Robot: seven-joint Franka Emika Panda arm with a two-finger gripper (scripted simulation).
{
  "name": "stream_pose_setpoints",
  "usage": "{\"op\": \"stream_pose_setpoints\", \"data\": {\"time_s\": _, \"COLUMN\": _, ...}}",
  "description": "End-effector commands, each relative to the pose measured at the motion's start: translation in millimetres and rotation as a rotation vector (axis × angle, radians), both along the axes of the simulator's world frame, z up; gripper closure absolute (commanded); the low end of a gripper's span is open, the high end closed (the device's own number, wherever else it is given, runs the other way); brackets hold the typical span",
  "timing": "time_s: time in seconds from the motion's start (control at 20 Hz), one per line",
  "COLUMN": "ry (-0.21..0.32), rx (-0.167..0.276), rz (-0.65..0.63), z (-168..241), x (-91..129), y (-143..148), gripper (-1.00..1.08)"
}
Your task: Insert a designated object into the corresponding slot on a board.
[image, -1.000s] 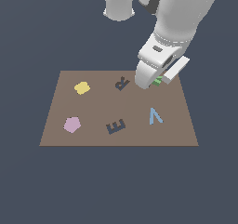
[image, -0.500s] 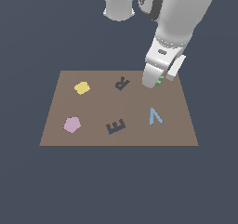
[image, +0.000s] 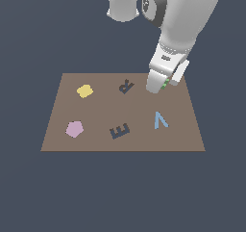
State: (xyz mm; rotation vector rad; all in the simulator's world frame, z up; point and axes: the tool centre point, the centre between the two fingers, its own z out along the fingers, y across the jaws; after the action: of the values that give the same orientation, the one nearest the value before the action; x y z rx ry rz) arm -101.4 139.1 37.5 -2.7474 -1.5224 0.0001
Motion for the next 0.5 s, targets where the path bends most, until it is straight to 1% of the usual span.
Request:
{"op": "stream_pose_setpoints", "data": {"time_s": 0.0, "ry": 0.0, "rx": -0.001, "rz": 0.002, "z": -6.2, "x": -0.6, "y": -0.1, "gripper": -0.92}}
{"op": "stream_pose_setpoints", "data": {"time_s": 0.1, "ry": 0.0, "rx": -0.001, "rz": 0.002, "z": -7.6, "x": -0.6, "y": -0.5, "gripper": -0.92}}
{"op": "stream_pose_setpoints", "data": {"time_s": 0.15, "ry": 0.0, "rx": -0.001, "rz": 0.002, "z": -7.6, "x": -0.6, "y": -0.5, "gripper": 1.08}}
{"op": "stream_pose_setpoints", "data": {"time_s": 0.45, "ry": 0.0, "rx": -0.001, "rz": 0.002, "z": -7.6, "x": -0.6, "y": -0.5, "gripper": 1.08}}
